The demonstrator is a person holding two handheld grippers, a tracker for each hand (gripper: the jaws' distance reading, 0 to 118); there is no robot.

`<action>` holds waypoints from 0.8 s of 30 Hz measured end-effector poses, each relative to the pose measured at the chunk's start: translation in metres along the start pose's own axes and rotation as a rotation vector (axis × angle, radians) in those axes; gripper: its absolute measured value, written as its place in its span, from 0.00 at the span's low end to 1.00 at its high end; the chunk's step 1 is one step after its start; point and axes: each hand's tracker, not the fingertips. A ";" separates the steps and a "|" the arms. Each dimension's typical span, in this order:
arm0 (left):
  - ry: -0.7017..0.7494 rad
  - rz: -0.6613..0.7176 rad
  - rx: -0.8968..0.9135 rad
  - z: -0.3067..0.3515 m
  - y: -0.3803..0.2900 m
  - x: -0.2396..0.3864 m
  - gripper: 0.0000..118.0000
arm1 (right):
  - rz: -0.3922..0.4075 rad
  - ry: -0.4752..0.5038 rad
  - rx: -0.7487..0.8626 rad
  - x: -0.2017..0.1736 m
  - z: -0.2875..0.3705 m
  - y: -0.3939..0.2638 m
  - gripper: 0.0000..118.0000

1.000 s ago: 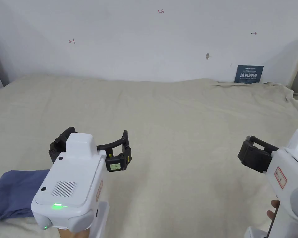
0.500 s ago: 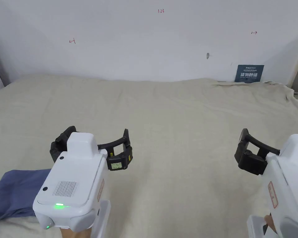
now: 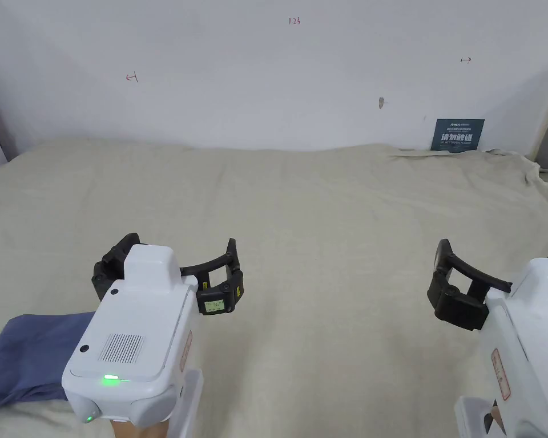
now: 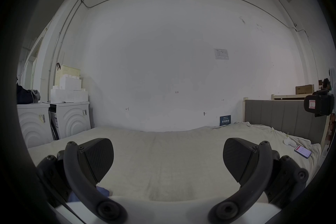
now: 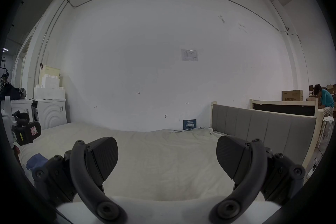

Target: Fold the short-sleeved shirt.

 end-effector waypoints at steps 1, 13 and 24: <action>0.000 0.000 0.001 0.000 0.000 0.000 1.00 | 0.001 -0.001 -0.001 0.000 0.000 0.000 0.92; -0.002 0.002 0.002 0.000 0.000 0.001 1.00 | -0.013 0.004 -0.002 -0.004 0.004 0.009 0.92; -0.001 -0.005 0.002 0.000 -0.002 0.003 1.00 | -0.003 0.004 0.006 0.000 0.002 0.008 0.92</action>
